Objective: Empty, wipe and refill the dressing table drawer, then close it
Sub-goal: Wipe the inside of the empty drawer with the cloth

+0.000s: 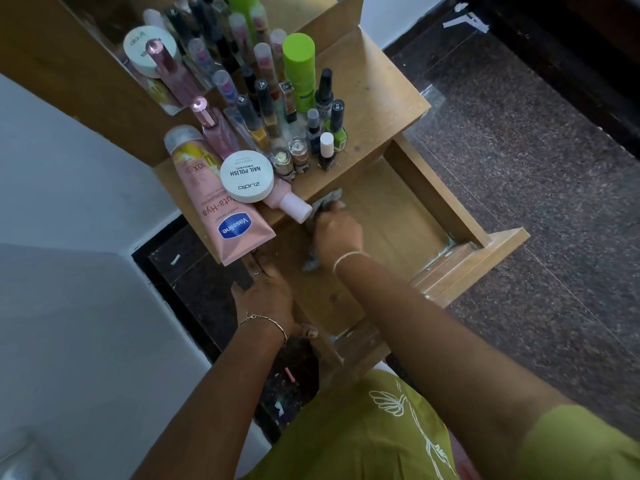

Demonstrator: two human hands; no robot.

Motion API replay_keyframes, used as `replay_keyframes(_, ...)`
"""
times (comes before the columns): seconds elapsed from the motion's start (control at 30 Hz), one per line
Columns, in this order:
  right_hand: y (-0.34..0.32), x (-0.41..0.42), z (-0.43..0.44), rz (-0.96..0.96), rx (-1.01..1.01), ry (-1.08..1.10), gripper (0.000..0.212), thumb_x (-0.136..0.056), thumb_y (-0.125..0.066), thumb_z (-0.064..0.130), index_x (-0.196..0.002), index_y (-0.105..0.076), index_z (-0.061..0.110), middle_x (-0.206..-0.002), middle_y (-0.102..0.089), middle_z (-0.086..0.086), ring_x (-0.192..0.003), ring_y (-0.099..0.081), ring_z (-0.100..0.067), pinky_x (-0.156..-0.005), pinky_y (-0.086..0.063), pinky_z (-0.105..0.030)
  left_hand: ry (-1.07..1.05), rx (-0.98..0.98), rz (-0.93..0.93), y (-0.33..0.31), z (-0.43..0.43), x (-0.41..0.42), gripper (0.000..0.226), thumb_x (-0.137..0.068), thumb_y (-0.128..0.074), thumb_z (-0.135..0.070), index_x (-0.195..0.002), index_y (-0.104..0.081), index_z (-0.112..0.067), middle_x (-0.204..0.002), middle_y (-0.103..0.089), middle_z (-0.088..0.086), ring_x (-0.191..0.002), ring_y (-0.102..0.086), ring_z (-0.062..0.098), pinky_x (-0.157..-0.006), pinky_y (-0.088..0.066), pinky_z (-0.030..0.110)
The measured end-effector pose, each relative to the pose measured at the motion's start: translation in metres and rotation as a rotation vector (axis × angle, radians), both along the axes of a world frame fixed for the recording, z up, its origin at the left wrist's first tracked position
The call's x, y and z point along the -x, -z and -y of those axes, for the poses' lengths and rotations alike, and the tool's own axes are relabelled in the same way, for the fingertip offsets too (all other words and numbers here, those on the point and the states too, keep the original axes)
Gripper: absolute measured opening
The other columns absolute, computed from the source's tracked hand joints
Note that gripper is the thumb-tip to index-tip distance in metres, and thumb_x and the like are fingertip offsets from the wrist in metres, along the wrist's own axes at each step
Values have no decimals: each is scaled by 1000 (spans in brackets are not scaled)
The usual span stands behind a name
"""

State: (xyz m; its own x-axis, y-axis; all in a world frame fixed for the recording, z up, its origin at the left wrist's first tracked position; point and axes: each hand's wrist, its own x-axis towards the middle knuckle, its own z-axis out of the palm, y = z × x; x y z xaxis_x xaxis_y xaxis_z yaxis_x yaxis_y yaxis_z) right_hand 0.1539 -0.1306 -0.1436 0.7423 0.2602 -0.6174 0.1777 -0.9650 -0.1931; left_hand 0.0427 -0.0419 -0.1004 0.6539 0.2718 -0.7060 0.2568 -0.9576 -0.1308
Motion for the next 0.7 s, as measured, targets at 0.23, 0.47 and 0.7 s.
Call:
replay_keyframes(0.23,4,33,-19,161,-110,-431,48,-93,-52,12,-136,-39,-5,-128,-54,-18,-111,-57,-35,-81,-50,-40,-37,38,-9,-1,0,-1,162,-41,-80,-69,-135,27,8,-149,22,30,-139,-30,33,-110,-27,48)
replay_keyframes(0.47,-11,48,19,27,-115,-673,42,-92,-50,20,-130,-51,4,-133,-51,-9,-115,-55,-28,-83,-48,-37,-7,23,-1,-7,2,-2,148,-45,-81,-66,-134,8,12,-151,-8,31,-125,-50,29,-100,-38,43)
replay_keyframes(0.7,-17,76,50,-110,27,-738,38,-99,-35,24,-128,-51,6,-131,-54,-7,-117,-55,-29,-85,-52,-40,8,13,3,-5,1,-2,149,-46,-80,-68,-135,10,10,-151,-9,29,-127,-48,31,-100,-38,45)
